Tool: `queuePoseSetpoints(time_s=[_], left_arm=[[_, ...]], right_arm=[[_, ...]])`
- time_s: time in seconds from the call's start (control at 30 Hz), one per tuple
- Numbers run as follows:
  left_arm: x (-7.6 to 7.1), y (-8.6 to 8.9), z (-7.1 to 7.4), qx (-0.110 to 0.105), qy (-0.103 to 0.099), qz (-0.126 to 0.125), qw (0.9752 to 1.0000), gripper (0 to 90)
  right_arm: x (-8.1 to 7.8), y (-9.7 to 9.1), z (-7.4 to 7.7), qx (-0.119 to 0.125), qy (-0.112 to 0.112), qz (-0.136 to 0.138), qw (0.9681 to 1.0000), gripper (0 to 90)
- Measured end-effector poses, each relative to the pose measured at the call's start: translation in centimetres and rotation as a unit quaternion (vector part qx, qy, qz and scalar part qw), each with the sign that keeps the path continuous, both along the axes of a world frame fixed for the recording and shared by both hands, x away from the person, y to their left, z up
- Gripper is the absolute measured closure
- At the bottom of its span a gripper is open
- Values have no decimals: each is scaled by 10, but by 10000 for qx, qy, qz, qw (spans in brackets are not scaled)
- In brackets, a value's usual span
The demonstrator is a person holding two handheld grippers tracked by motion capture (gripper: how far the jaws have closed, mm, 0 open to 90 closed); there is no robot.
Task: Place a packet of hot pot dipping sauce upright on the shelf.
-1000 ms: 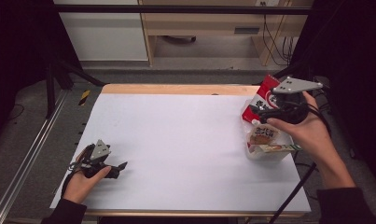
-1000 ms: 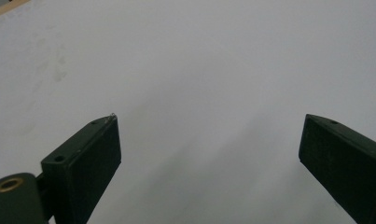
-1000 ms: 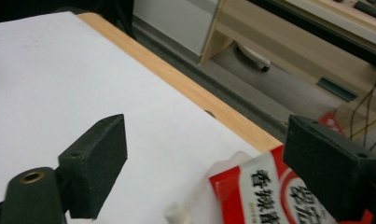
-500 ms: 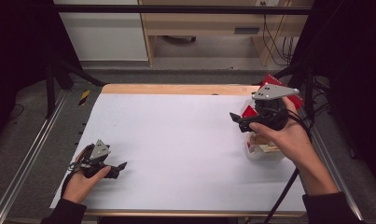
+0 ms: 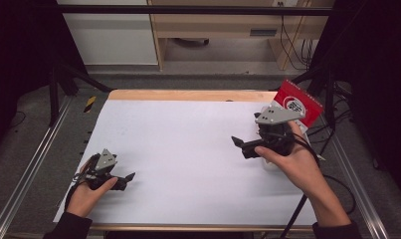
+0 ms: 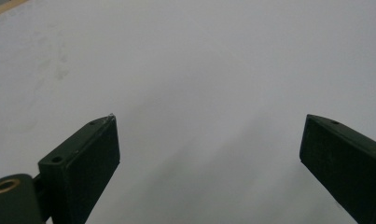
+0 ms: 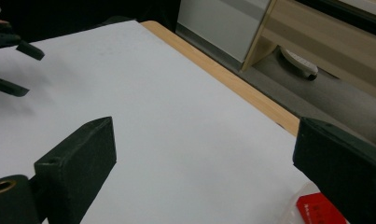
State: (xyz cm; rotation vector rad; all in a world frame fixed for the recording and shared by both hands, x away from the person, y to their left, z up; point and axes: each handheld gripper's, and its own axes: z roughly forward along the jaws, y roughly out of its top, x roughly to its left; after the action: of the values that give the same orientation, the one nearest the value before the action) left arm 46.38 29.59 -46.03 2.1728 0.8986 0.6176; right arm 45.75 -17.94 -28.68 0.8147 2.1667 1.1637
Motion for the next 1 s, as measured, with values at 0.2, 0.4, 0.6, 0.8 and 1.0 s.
queuePoseSetpoints(time_s=[0.2, 0.4, 0.6, 0.8, 1.0], left_arm=[[0, 0, 0, 2, -10, -2, 10000, 47], [0, 0, 0, 5, 8, -16, 10000, 47], [0, 0, 0, 1, 5, -13, 10000, 47], [0, 1, 1, -6, -3, -4, 10000, 47], [0, 1, 1, -4, 1, -5, 10000, 47]], right_arm=[[-9, 10, -16, -6, 92, 43, 9999, 67], [-14, 23, -33, -71, 70, -1, 9999, 66], [-18, 35, -49, -96, 193, 71, 9997, 65], [-22, 43, -65, -143, 310, 85, 9994, 62], [-26, 47, -83, -109, 438, 31, 9990, 72]])
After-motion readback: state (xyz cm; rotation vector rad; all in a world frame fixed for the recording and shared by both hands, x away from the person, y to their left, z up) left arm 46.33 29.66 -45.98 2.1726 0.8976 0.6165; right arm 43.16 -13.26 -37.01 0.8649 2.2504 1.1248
